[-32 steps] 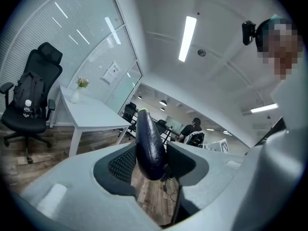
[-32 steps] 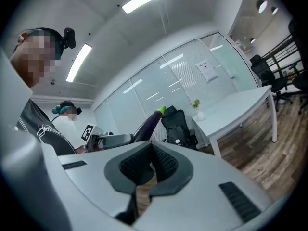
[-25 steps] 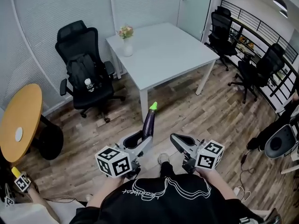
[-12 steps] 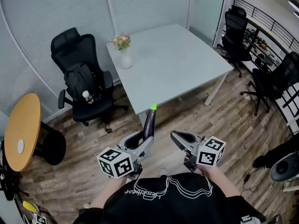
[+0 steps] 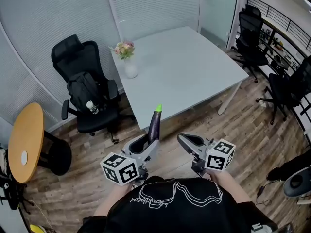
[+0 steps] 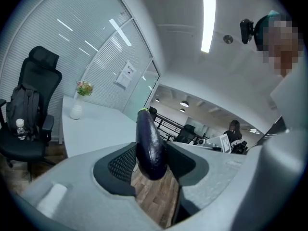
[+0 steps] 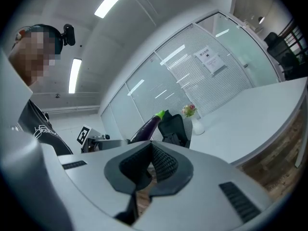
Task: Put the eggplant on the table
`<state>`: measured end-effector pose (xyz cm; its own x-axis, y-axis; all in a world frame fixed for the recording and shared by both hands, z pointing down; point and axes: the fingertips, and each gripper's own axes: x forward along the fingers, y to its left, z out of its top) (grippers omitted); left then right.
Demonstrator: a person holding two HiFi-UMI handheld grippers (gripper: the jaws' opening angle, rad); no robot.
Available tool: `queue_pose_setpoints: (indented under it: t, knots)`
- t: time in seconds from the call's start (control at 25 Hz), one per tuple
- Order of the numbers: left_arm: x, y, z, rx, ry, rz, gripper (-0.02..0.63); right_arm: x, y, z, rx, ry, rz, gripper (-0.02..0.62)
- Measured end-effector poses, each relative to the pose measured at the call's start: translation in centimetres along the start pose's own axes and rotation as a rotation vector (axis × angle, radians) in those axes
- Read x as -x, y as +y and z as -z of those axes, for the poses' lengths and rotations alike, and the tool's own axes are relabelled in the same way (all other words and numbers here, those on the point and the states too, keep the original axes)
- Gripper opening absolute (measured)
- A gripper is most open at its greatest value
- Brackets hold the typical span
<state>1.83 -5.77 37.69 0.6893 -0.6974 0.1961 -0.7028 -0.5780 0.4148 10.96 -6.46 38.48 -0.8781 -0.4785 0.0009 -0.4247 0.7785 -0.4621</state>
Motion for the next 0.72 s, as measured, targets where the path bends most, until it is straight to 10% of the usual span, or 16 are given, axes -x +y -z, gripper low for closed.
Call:
queue_pose_setpoints:
  t: [0.72]
  knots:
    - [-8.2,15.1,-2.9,0.077,0.098,0.011,0.202,-11.5,-11.6,-0.7,-0.094,0.085,0.091,0.009]
